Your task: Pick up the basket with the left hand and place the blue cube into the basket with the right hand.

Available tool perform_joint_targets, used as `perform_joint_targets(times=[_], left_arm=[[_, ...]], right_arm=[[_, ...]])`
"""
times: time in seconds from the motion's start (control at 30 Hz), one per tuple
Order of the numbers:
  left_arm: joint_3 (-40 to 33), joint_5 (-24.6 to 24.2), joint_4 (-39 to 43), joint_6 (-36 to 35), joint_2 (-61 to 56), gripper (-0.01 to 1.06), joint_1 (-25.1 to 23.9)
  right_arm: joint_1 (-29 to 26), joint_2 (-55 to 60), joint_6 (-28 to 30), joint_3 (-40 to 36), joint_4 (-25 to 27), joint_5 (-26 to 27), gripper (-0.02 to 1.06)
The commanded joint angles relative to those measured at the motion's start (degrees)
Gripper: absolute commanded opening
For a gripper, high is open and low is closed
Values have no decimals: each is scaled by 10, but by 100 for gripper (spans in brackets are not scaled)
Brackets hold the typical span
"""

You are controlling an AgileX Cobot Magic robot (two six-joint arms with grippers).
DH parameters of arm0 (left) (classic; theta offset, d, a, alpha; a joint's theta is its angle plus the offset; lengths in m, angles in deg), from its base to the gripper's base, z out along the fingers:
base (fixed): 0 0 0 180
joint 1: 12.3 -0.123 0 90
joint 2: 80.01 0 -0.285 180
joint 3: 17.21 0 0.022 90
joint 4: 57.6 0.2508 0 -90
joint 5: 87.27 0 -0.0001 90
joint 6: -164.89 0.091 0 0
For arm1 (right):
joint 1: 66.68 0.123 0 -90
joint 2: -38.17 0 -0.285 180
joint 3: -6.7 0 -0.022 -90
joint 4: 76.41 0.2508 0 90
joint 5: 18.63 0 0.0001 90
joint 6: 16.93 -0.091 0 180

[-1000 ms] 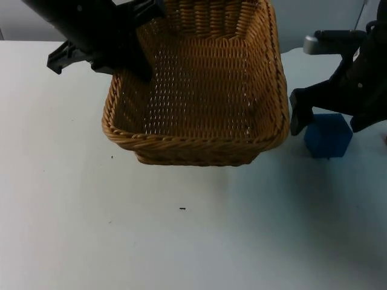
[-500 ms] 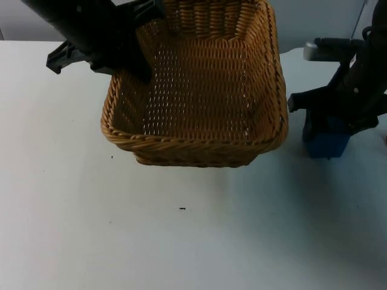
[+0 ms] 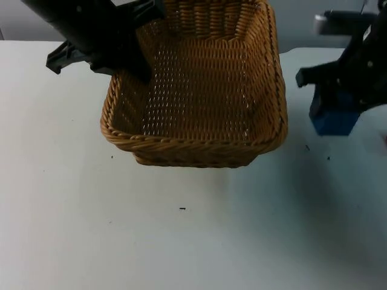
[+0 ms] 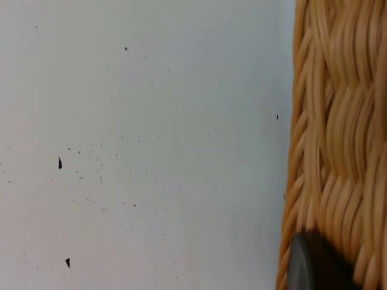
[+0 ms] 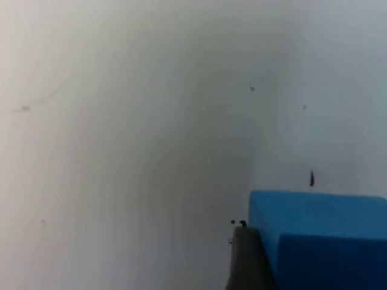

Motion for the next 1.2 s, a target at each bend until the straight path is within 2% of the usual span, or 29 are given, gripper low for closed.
perform_joint_targets(times=[0.0,0.17,0.37,0.47,0.6,0.83,1.17], left_arm=[[-1,2,-14,0,-10,0,4],[-1,1,-14,0,-10,0,4],[-1,-1,-14,-4,-10,0,4],[-1,-1,-14,-4,-10,0,4],[-1,-3,-14,-3,-10,0,4],[-1,-4,-16,-3,-10,0,4],[-1,-5,-16,-3,-10,0,4]], right_arm=[[3,-51,13,4,0,-12,0],[22,-146,30,7,0,-12,0],[87,-211,39,46,0,-20,0],[118,-211,39,63,0,-25,0],[176,-207,39,68,0,-5,0],[225,-163,39,68,0,5,0],[236,-84,39,69,0,24,0]])
